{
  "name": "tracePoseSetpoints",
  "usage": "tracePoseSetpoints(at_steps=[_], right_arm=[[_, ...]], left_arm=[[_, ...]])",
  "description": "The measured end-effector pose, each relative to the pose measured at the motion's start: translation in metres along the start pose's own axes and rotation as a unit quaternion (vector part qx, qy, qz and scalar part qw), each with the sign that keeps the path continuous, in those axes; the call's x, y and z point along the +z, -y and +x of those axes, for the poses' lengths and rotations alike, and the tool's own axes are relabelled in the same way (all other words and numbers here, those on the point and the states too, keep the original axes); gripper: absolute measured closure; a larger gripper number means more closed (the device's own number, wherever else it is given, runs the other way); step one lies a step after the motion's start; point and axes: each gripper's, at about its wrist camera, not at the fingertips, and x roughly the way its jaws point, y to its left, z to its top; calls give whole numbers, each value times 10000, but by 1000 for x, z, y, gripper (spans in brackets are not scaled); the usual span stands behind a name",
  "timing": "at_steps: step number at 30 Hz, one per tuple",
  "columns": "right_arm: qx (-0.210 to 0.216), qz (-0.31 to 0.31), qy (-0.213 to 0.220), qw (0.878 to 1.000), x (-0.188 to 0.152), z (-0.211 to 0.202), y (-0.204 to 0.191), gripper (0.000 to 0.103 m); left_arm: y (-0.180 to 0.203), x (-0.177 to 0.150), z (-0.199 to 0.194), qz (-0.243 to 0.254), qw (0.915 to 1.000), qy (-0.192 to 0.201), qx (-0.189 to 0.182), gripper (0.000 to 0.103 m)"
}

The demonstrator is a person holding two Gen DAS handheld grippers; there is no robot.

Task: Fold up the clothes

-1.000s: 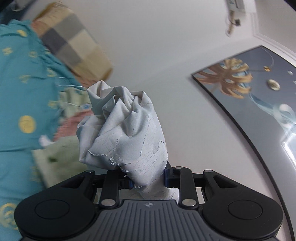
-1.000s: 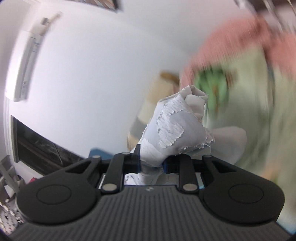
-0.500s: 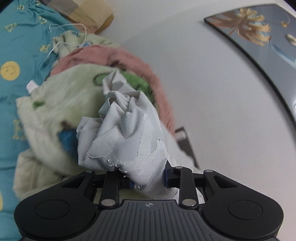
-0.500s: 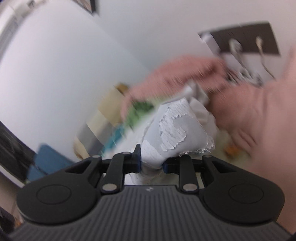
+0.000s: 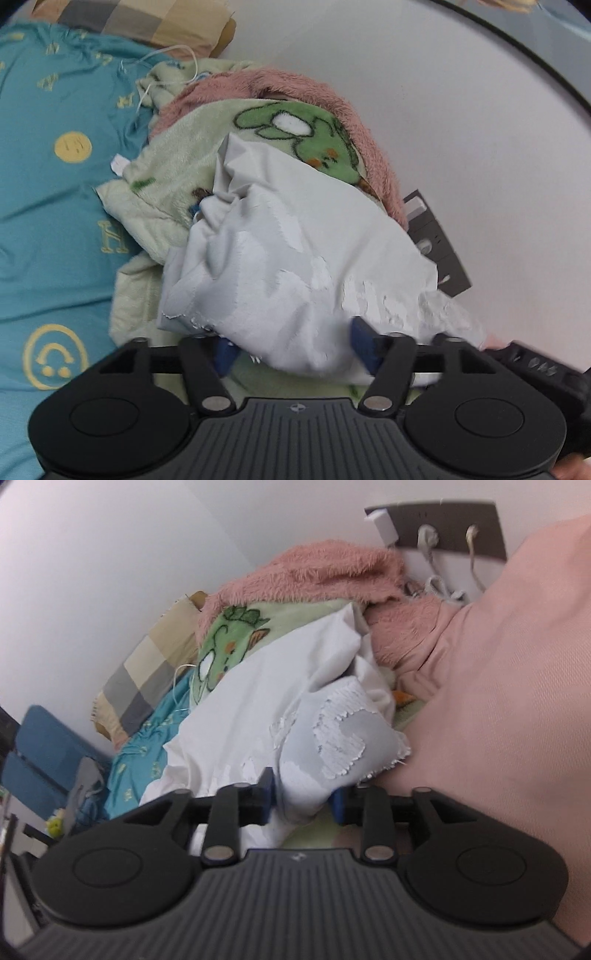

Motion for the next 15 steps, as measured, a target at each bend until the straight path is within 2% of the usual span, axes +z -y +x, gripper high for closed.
tracePoseSetpoints(at_steps=[1, 2, 4, 10, 15], right_arm=[[5, -70, 57, 10000, -1, -10, -3, 41], [10, -139, 113, 9998, -2, -20, -7, 36], [1, -342, 274, 9990, -5, -39, -14, 22], [41, -1012, 737, 9921, -19, -95, -39, 21], [73, -1606, 1057, 9813, -44, -139, -63, 21]], left_arm=[[5, -2, -9, 144, 9999, 26, 91, 14], [11, -4, -20, 302, 9993, 116, 171, 8], [23, -10, -43, 624, 9970, 312, 331, 0], [63, -33, -124, 1558, 9809, 908, 730, 0], [82, -58, -180, 1963, 9667, 1342, 942, 0]])
